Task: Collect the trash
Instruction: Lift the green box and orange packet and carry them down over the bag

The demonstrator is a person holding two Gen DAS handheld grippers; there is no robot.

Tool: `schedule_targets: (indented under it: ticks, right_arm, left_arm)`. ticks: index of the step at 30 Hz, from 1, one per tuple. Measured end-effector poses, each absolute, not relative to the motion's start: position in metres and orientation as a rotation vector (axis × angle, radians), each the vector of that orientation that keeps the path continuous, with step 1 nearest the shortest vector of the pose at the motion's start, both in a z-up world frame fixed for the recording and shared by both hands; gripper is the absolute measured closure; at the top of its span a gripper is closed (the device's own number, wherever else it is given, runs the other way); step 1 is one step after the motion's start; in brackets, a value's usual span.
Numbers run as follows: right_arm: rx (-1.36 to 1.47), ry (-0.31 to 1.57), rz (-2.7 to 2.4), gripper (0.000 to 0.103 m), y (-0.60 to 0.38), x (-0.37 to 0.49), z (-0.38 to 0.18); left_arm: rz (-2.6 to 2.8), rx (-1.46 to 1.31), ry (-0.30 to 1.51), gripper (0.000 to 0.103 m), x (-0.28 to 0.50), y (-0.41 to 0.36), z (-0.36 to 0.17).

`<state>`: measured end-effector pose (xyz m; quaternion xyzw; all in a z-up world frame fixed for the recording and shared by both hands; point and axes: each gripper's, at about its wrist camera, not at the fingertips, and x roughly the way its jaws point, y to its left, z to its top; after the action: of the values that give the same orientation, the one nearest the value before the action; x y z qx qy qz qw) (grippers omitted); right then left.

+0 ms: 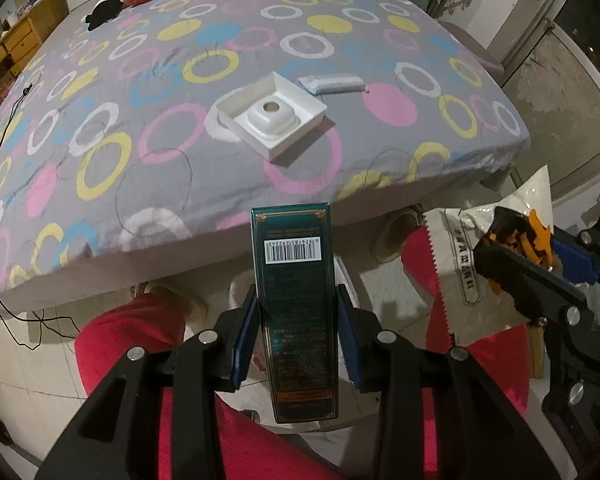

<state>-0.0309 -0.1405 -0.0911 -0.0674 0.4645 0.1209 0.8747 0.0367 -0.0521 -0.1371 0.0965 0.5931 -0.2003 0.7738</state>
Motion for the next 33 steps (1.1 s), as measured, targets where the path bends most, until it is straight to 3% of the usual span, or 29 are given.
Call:
schedule_targets:
  ticks: [33]
  right_arm:
    - [-0.064, 1.149, 0.212, 0.087, -0.139, -0.025, -0.183]
  left_arm:
    - [-0.438, 0.188, 1.436, 0.067, 0.039, -0.057, -0.224]
